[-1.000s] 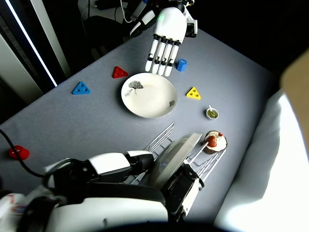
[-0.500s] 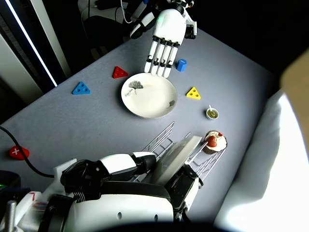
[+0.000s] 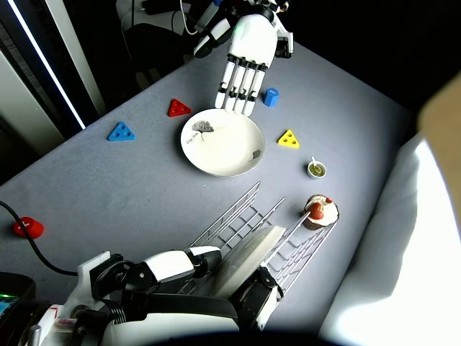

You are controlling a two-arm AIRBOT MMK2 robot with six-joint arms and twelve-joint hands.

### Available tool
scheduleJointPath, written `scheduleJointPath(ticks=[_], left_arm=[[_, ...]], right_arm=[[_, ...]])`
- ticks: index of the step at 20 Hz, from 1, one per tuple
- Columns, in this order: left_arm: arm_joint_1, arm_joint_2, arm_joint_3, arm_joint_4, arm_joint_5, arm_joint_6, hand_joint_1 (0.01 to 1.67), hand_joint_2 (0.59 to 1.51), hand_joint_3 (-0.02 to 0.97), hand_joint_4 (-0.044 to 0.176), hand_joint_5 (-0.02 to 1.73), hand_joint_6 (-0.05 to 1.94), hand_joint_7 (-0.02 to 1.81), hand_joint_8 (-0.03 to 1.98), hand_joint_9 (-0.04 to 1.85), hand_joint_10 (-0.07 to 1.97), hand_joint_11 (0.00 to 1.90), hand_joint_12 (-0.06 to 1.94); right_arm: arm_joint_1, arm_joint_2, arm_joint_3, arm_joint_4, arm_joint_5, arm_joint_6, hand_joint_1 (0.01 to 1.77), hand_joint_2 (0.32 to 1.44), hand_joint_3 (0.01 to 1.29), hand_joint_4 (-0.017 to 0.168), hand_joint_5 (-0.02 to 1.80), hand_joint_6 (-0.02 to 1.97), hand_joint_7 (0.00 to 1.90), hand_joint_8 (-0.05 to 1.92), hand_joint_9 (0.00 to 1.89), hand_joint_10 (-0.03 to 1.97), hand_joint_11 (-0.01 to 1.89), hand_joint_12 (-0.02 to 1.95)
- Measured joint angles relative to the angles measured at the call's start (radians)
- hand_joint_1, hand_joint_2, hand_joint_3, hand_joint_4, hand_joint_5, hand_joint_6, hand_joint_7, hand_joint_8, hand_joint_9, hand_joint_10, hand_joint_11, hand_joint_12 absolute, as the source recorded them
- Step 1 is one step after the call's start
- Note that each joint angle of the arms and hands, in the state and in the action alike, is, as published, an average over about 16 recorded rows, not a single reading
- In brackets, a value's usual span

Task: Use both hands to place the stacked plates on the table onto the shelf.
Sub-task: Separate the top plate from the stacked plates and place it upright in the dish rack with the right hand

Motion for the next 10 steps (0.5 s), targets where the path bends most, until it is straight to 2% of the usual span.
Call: scheduleJointPath(ticks=[10], left_arm=[[0.007,-0.013,0.010,-0.002,0.016,0.000,0.13,0.962,-0.004,-0.001,0.02,0.01,0.03,0.01,0.03,0.01,0.02,0.01]], right_arm=[[-0.011,-0.018,-0.002,0.013,0.029,-0.018,1.37,1.02,0.02,-0.007,0.86,0.54,0.94,0.22,1.01,0.28,1.02,0.63]])
